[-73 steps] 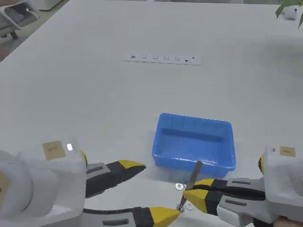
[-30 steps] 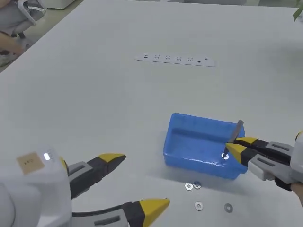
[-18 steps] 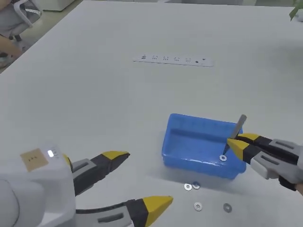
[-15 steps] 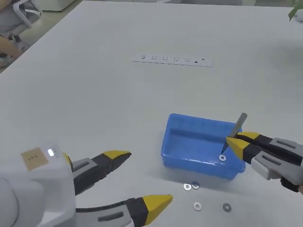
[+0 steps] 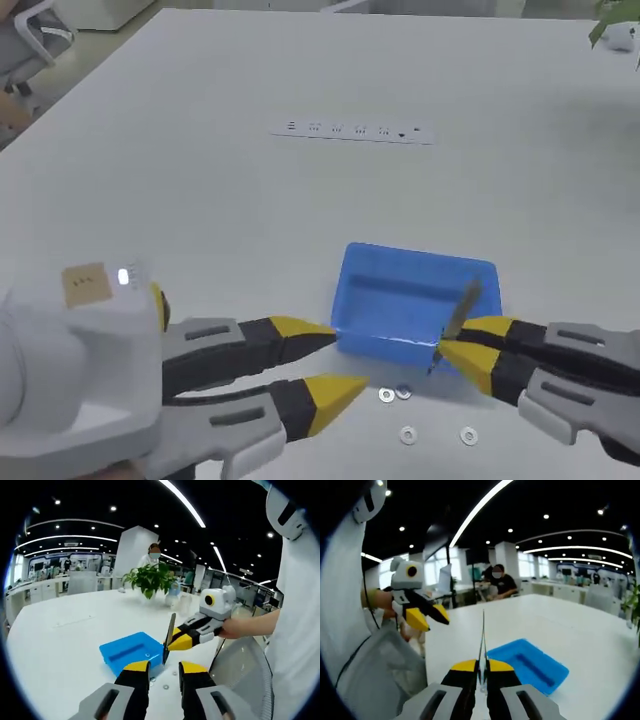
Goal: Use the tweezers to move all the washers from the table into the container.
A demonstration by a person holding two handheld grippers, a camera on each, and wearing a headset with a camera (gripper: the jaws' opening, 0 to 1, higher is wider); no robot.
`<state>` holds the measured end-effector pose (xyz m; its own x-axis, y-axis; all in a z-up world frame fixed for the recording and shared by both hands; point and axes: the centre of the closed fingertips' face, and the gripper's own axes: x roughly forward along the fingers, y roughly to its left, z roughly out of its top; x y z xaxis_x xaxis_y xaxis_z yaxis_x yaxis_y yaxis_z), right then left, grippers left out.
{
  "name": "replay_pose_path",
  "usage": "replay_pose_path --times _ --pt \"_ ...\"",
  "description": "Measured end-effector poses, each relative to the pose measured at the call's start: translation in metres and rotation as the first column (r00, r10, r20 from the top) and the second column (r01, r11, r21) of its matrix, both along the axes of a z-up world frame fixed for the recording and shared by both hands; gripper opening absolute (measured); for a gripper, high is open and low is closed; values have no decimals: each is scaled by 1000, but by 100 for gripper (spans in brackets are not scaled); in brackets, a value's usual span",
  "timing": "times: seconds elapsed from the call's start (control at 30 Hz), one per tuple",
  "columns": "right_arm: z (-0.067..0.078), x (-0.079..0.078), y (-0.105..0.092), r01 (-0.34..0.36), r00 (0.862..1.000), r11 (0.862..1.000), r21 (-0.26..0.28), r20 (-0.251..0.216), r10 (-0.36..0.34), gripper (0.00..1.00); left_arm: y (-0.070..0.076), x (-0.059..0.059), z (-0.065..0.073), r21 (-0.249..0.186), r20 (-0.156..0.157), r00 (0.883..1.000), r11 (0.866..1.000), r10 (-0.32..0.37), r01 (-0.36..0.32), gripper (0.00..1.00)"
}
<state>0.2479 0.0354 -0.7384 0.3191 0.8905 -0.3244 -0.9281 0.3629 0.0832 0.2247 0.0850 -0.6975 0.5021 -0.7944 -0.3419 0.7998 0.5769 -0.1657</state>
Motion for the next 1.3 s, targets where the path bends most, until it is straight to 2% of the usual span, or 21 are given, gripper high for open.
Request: replay_pose_path --times 0.1,0.27,0.33,0.37,0.43,0.5,0.53,0.57,0.6,0.63,0.67,0.7,0.73,0.8,0.87,0.93,1.0,1.07,1.17,1.3 --pt "-8 -12 5 -53 998 998 -20 -21 53 3 -8 0 4 6 13 999 999 -50 50 19" --pt "-16 -32 14 -164 986 985 -50 -34 162 3 -20 -5 3 39 27 989 989 -142 141 16" --pt "-19 -38 16 -202 979 978 -52 -44 200 3 -25 -10 -1 65 13 981 979 -193 192 16" --pt "-22 -41 17 -223 974 973 -61 -50 220 3 -28 -14 -5 86 7 973 969 -232 230 15" --pt "-29 -46 16 -265 964 959 -102 -47 261 3 -32 -19 -8 111 -6 959 953 -282 281 13" --pt "-33 -52 17 -306 952 942 -135 -44 303 3 -35 -20 -11 129 -14 951 943 -308 307 12" --pt "-34 -53 18 -313 950 939 -141 -42 311 3 -36 -20 -12 142 -14 947 937 -320 319 12" --pt "-37 -56 18 -336 942 928 -161 -38 334 3 -37 -19 -15 167 -13 944 930 -329 327 13" --pt "-40 -56 19 -336 941 925 -179 -33 336 3 -37 -20 -19 194 -21 937 918 -348 345 12" --pt "-41 -56 20 -335 942 924 -182 -29 336 3 -37 -20 -21 211 -30 932 909 -360 358 8" --pt "-43 -55 20 -330 943 925 -188 -26 332 3 -38 -23 -24 242 -34 921 891 -388 384 3" --pt "-44 -53 19 -320 947 927 -195 -20 322 3 -38 -23 -26 261 -32 917 882 -398 392 0" --pt "-46 -52 18 -318 947 926 -204 -19 321 3 -42 -22 -25 248 -31 921 890 -388 383 0" --pt "-48 -50 17 -313 948 925 -215 -14 318 3 -45 -20 -28 262 -32 917 882 -397 391 0" --pt "-51 -49 16 -306 949 923 -231 -5 314 3 -49 -20 -32 276 -42 910 870 -413 408 0" --pt "-56 -41 14 -276 957 925 -261 18 290 4 -50 -16 -36 315 -33 907 857 -419 407 0" --pt "-59 -37 12 -262 960 927 -270 23 278 5 -52 -14 -40 343 -41 903 842 -429 415 0" --pt "-61 -32 12 -247 965 932 -266 21 261 5 -52 -11 -41 363 -34 899 833 -436 418 0" --pt "-64 -30 13 -241 968 938 -251 5 250 5 -54 -8 -44 377 -43 894 822 -446 428 0" --pt "-71 -30 14 -242 969 939 -246 -11 247 5 -52 -8 -50 397 -60 887 805 -457 441 0"
